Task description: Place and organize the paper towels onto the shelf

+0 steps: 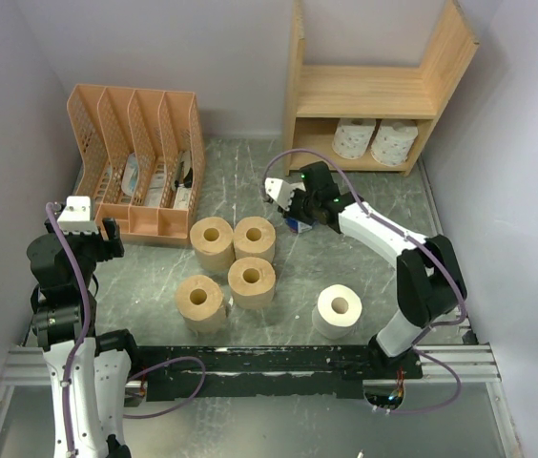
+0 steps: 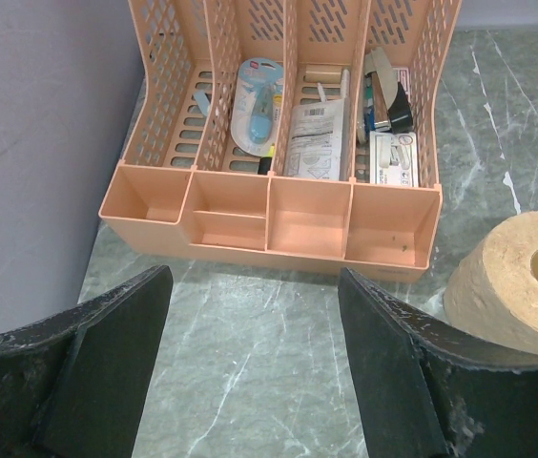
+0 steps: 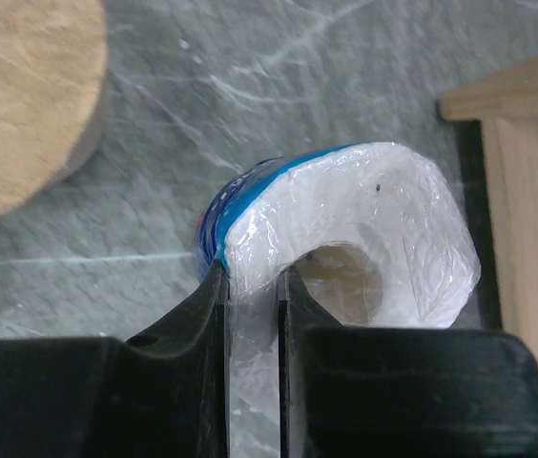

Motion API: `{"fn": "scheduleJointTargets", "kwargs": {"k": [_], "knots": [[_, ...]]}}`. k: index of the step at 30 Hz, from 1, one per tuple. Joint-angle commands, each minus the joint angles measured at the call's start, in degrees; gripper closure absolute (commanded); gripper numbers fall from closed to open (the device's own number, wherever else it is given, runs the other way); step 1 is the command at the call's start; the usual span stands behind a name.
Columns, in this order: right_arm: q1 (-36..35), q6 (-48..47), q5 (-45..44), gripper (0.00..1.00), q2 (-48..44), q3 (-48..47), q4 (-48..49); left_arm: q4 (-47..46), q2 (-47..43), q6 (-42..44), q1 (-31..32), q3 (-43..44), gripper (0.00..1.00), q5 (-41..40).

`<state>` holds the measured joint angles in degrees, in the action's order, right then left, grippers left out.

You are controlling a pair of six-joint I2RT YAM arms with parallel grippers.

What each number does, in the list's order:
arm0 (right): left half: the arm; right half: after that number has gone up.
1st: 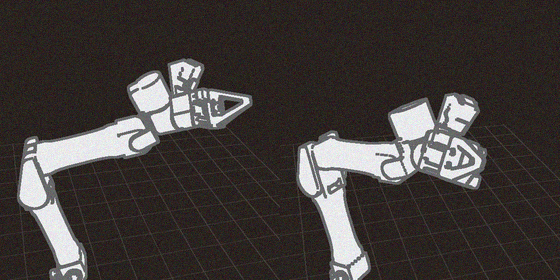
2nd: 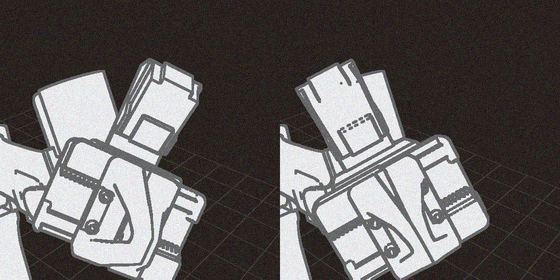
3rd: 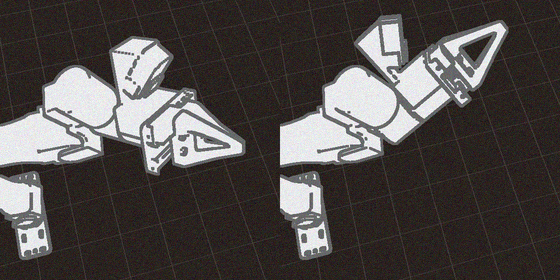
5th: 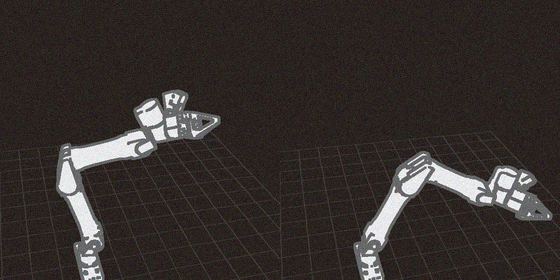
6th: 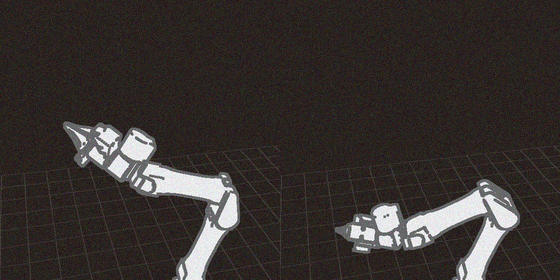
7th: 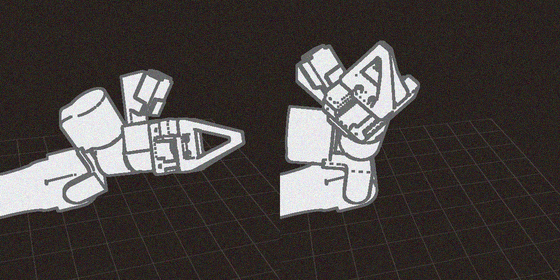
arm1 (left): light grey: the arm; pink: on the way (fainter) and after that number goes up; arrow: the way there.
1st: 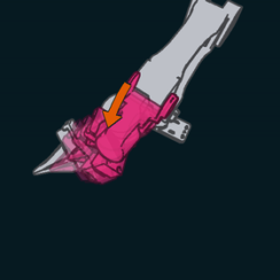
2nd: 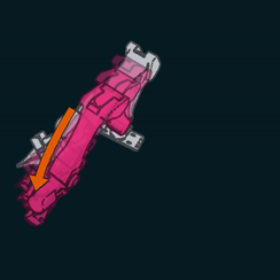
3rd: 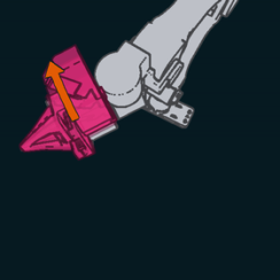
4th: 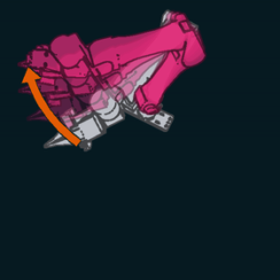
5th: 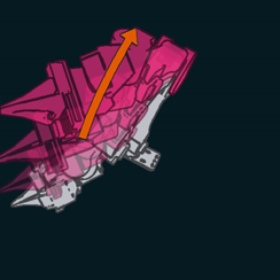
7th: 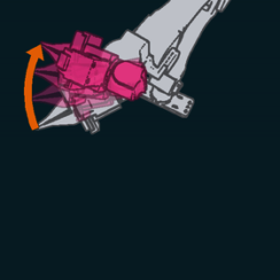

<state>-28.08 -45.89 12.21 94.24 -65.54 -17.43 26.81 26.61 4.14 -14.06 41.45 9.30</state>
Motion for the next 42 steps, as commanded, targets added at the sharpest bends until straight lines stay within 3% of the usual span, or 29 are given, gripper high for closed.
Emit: {"fn": "scheduleJointTargets", "kwargs": {"k": [1,5,18,42], "knots": [[0.1,-0.3,-9.3,1.00,-5.5,-1.6,0.8,-1.3,0.1,0.6,-0.5,-0.3,0.18,1.5],[1.4,-2.2,-13.1,1.00,-7.1,-0.1,5.5,-1.3,0.1,0.6,-0.6,-0.3,0.18,1.7],[8.8,1.3,-7.0,1.00,3.1,-6.8,18.9,-1.2,0.1,0.6,-0.6,-0.3,0.18,1.3],[14.5,4.6,-1.8,1.00,18.9,-22.7,26.1,-1.4,0.6,0.7,-1.8,-0.4,0.18,1.0]]}}
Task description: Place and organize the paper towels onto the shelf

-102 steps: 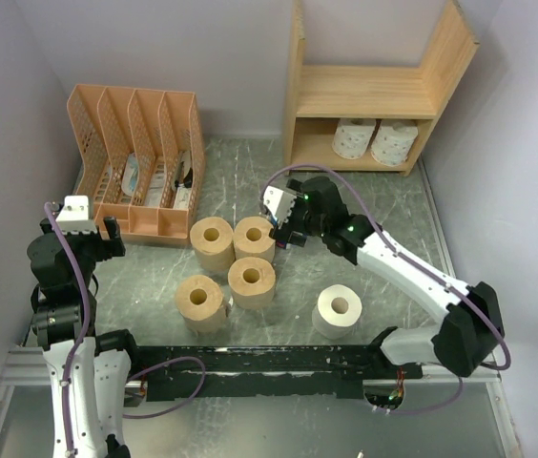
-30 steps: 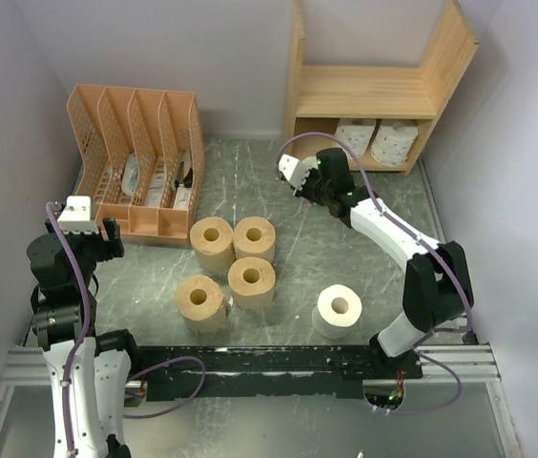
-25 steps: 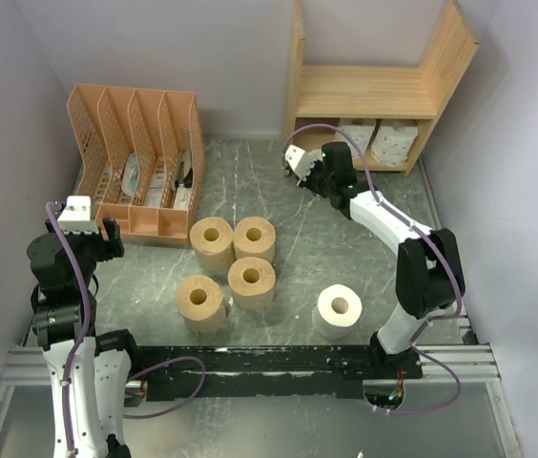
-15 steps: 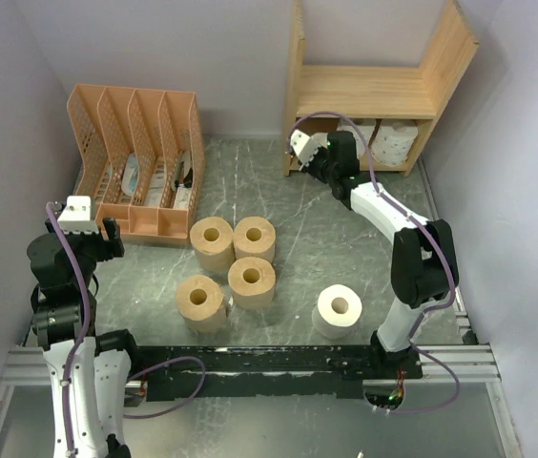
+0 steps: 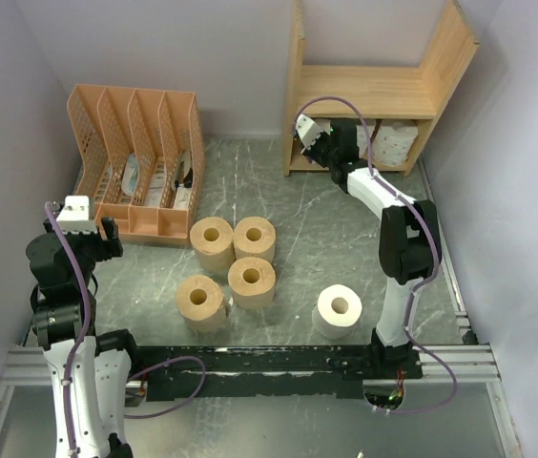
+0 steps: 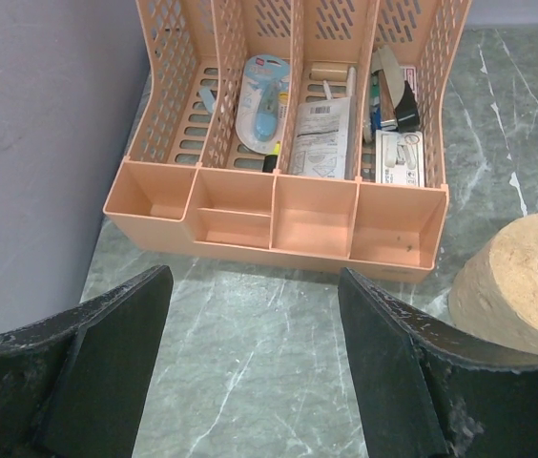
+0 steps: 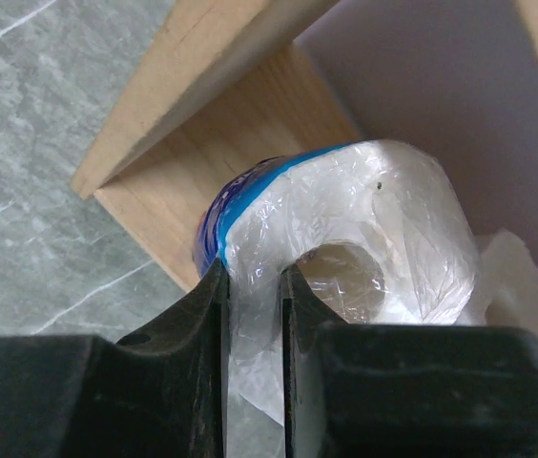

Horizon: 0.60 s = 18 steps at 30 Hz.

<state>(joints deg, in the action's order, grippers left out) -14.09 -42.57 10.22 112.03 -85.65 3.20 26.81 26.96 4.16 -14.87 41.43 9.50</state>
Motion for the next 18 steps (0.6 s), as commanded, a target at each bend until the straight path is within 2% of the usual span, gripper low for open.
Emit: {"fn": "scheduleJointTargets", "kwargs": {"k": [1,3,8,12,16,18], "knots": [[0.7,1.5,-0.2,1.00,1.4,-2.5,6.2,-1.5,0.3,0.6,-1.1,-0.4,0.18,0.7],[0.9,2.0,-1.7,0.99,1.8,-1.6,9.4,-1.5,0.3,0.6,-1.2,-0.4,0.18,0.7],[2.5,3.0,-4.1,0.79,2.5,0.0,13.8,-1.4,0.6,0.6,-1.4,-0.5,0.18,0.8],[4.5,4.3,-3.7,0.68,2.9,0.4,14.5,-1.4,0.9,0.6,-1.4,-0.5,0.18,0.8],[5.8,4.8,-4.2,0.65,2.2,1.8,16.2,-1.4,1.0,0.6,-1.6,-0.5,0.18,0.8],[6.3,5.0,-4.1,0.58,1.9,2.2,16.6,-1.4,1.2,0.6,-1.6,-0.5,0.18,0.9]]}}
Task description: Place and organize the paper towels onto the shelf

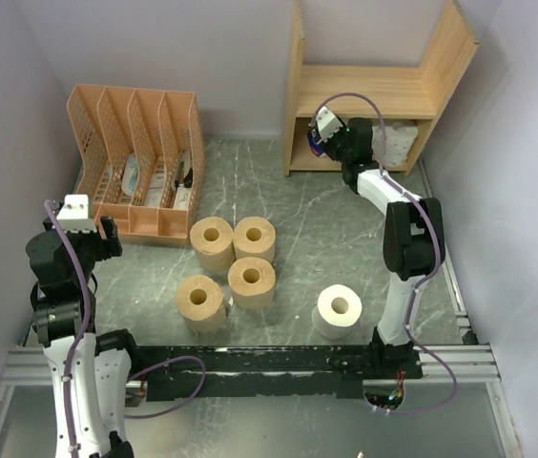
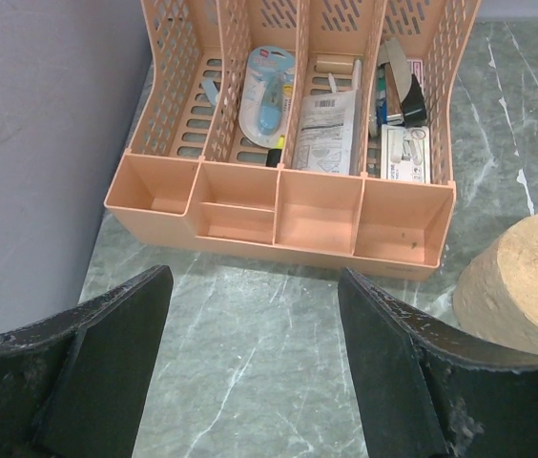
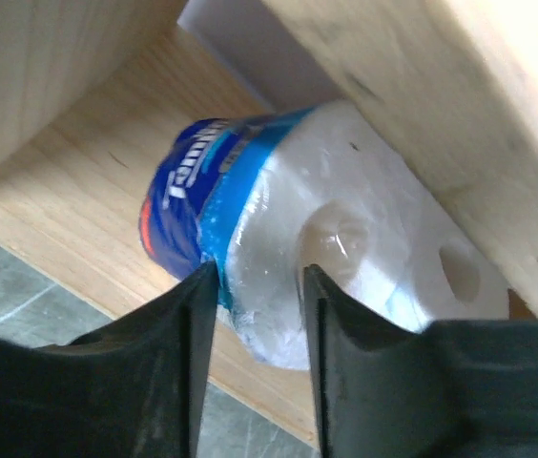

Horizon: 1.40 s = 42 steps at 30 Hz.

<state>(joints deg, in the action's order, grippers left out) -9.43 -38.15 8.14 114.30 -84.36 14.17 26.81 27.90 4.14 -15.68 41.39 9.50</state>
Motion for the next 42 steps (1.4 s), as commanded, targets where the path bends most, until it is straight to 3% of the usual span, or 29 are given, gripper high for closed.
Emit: {"fn": "scheduleJointTargets", "kwargs": {"k": [1,2,4,6,7,13,16,18,20,21,24,26,29,33,39,42], "knots": [[1.8,0.6,-1.9,0.54,-0.7,1.1,5.8,-1.4,0.2,0.6,-0.8,-0.5,0.18,0.9],[1.9,0.3,-2.0,0.50,-1.0,1.3,6.0,-1.5,0.3,0.6,-0.8,-0.5,0.18,0.9],[1.9,0.2,-2.7,0.34,-1.7,1.3,6.0,-1.5,0.3,0.6,-0.8,-0.4,0.18,1.0],[1.9,0.3,-3.0,0.02,-2.5,0.8,5.8,-1.5,0.2,0.5,-0.9,-0.4,0.18,1.0],[1.9,0.4,-3.1,0.00,-3.0,0.8,6.0,-1.5,0.3,0.5,-0.9,-0.4,0.18,0.9],[0.2,2.8,-8.5,0.00,-8.9,2.2,3.8,-1.5,0.3,0.5,-0.8,-0.4,0.18,1.1],[-6.7,5.1,-23.4,0.00,-15.7,1.6,-5.4,-1.4,0.1,0.4,-1.1,-0.3,0.18,1.3],[-14.0,9.3,-35.6,0.00,-17.2,-3.7,-20.4,-1.3,-0.1,0.4,-1.0,-0.3,0.18,1.4],[-20.2,16.1,-40.8,0.00,-17.7,-7.9,-38.3,-1.2,0.0,0.4,-0.6,-0.3,0.19,1.5],[-24.2,18.9,-41.2,0.00,-18.6,-8.0,-46.3,-1.2,0.0,0.5,0.0,-0.3,0.19,1.4],[-31.8,25.5,-40.4,0.00,-23.8,-2.4,-56.6,-1.3,0.0,0.5,2.0,-0.4,0.19,1.5],[-33.2,34.1,-36.4,0.00,-23.7,-4.2,-69.2,-1.2,0.1,0.6,3.3,-0.4,0.19,1.9],[-33.3,47.3,-42.6,0.00,-19.2,-9.0,-87.0,-1.2,0.4,0.5,4.4,-0.4,0.20,2.1],[-33.5,49.2,-38.0,0.00,-24.6,-6.5,-86.7,-1.1,-0.3,0.5,5.2,-0.3,0.19,2.5],[-33.5,62.2,-50.3,0.00,-23.7,-9.2,-93.3,-0.7,-1.0,0.4,5.4,0.0,0.17,3.8],[-32.8,65.6,-40.3,0.00,-23.7,-5.5,-93.0,2.6,4.0,1.4,5.7,2.9,0.15,10.9]]}}
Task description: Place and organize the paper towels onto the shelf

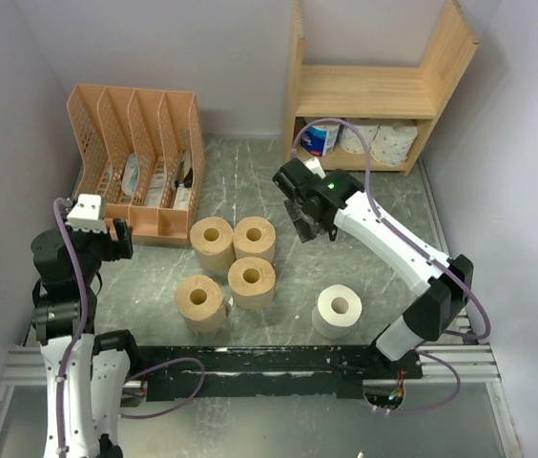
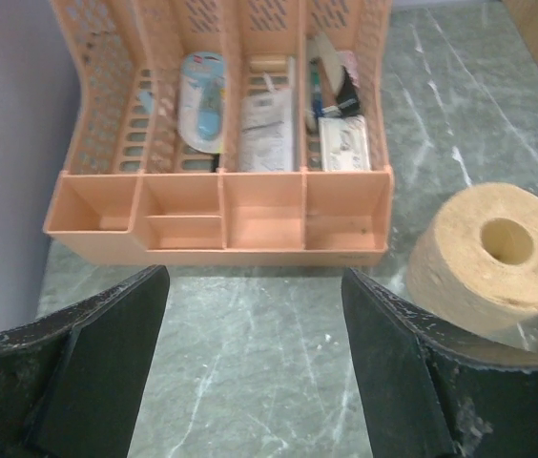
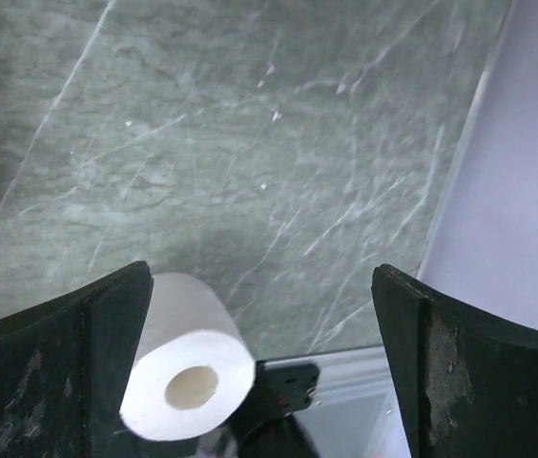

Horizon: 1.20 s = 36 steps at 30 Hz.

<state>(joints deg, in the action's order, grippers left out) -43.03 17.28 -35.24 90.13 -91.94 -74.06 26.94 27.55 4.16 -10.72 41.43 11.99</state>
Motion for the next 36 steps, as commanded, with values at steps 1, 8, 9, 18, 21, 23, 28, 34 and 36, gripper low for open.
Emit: {"fn": "scheduleJointTargets", "kwargs": {"k": [1,8,9,18,21,23,28,34,36], "knots": [[0.9,12.0,4.1,0.00,0.6,2.4,-4.9,4.3,6.8,2.5,1.2,4.7,0.13,12.0],[0.4,16.5,-2.7,0.06,-15.2,3.0,8.6,23.6,28.5,20.8,5.6,25.9,0.09,38.0],[0.5,15.6,-3.4,0.01,-18.4,3.5,12.5,22.9,29.1,21.6,7.9,27.7,0.07,36.9],[0.9,7.8,-15.9,0.00,-38.1,16.6,35.4,20.2,46.0,23.9,52.1,43.3,0.03,11.6],[0.9,9.6,-20.2,0.00,-31.9,6.2,23.6,18.8,52.2,27.2,63.5,44.4,0.04,4.1],[0.9,12.2,-21.4,0.00,-28.4,0.8,17.1,16.5,54.6,30.0,71.0,43.6,0.04,-0.2],[0.9,13.9,-19.0,0.00,-30.7,3.1,21.2,8.0,56.4,35.8,80.6,40.2,0.04,2.0],[0.9,15.7,-19.3,0.01,-37.2,5.4,26.3,3.2,62.9,35.8,81.8,42.1,0.11,8.5],[0.9,16.6,-21.3,0.01,-37.4,3.6,25.3,0.0,65.0,36.1,83.3,42.0,0.11,7.2]]}}
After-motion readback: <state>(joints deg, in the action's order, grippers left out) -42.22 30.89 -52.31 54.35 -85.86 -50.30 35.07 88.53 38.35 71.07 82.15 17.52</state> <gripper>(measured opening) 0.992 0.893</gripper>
